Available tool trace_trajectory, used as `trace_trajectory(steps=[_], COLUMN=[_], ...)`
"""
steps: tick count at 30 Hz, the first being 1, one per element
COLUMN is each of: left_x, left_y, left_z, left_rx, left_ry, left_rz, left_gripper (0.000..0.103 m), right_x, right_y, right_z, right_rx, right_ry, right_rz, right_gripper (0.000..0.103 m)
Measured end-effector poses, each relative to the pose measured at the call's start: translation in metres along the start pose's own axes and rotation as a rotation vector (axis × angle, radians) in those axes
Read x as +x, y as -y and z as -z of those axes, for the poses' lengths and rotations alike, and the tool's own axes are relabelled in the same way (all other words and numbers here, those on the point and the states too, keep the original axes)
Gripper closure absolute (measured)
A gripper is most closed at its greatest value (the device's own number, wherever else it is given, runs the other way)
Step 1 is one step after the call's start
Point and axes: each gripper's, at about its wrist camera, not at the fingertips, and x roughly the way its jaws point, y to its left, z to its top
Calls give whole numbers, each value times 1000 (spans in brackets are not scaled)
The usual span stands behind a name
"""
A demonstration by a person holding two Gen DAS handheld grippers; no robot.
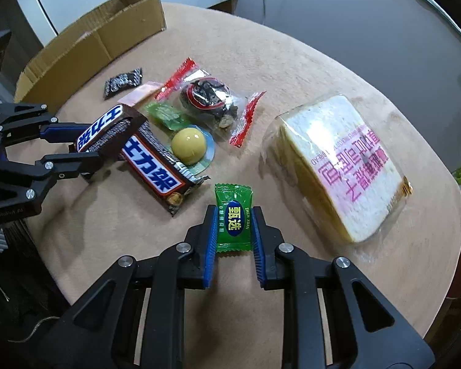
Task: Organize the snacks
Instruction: 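Lift and carry the Snickers bar and green packet toward the cardboard box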
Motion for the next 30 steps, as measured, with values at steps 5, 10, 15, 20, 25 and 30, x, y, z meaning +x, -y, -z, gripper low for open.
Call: trace_trajectory(steps=[5,10,15,20,25,30], left_x=[-20,-39,-60,-78,-97,-110], left_y=[-8,-16,-27,-45,-70,-96], left_z=[6,12,19,24,32,37], left_rx=[-31,-44,-65,-94,-127,-166], left_ry=[43,87,134,174,205,229], left_rz=[13,17,5,-17,-47,-81], left_gripper=[74,74,74,74,74,74], right_x=[-21,-46,-66,-65,-68,-67], right_y=[2,-7,-31,-64,-96,-124], right_z=[3,1,-11,-35,-58,-82], right_rx=[51,84,78,64,32,-7], right_ry=[55,127,198,234,262,277], right_rz=[-11,-37,-60,-97,-123,-147], right_gripper=[81,81,81,81,81,81])
